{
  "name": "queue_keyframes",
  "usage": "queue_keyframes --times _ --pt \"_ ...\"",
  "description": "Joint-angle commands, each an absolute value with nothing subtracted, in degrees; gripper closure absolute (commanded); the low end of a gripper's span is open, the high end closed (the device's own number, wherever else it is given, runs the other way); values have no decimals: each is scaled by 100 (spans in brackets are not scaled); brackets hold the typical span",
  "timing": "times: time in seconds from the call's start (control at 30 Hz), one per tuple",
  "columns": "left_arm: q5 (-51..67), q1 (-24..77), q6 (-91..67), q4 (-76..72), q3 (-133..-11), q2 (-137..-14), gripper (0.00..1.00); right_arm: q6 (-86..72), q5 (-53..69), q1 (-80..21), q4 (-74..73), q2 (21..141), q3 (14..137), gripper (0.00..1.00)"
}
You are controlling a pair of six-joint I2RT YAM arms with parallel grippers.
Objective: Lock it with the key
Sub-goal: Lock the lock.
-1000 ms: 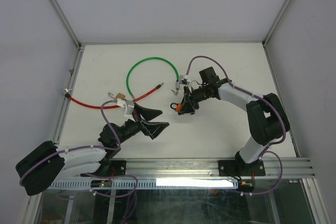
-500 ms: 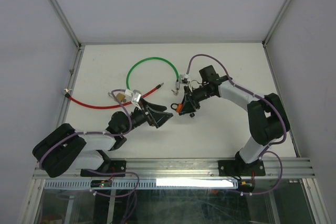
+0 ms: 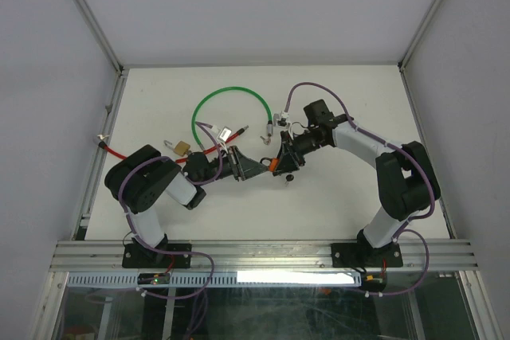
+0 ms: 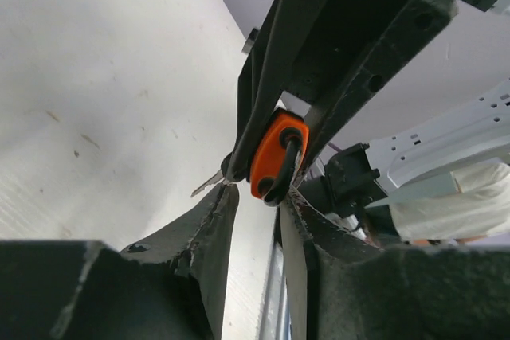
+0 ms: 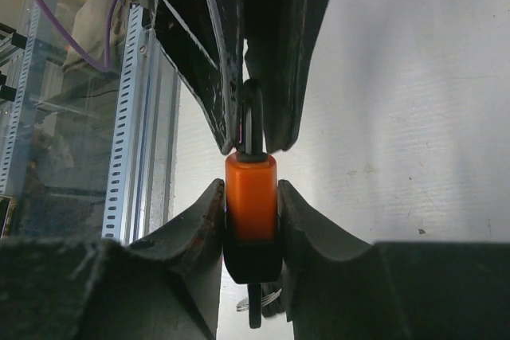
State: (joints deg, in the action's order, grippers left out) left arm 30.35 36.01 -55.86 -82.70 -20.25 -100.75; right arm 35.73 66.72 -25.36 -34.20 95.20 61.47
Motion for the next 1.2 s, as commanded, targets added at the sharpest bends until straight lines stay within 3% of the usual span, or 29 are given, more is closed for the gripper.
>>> queue_keyframes --times 0.0,0.13,0.3,0.8,0.93,1.07,1.17 --pt "3687 3596 -6178 -9913 -2174 -10421 68 3590 6999 -2554 -3314 9357 6467 100" --pt "3431 3595 -5792 -9968 -1953 -10272 54 3550 7020 -2549 -3339 9408 6497 100" --pt "2788 3594 -5259 -9866 -1554 -9877 47 3463 7135 -2551 -3315 9480 6503 100" --pt "2284 3822 -4522 -9860 -1508 -9436 48 3406 7160 -2715 -3329 9649 6478 98" --pt "2242 3854 -4491 -9861 -1600 -9483 54 3432 7092 -2783 -3358 9684 6486 97" --pt "2309 3851 -4469 -9831 -1684 -9517 74 3486 7011 -2826 -3434 9728 6528 97" --pt "2420 3859 -4443 -9843 -1720 -9529 97 3538 6971 -2832 -3518 9754 6576 97"
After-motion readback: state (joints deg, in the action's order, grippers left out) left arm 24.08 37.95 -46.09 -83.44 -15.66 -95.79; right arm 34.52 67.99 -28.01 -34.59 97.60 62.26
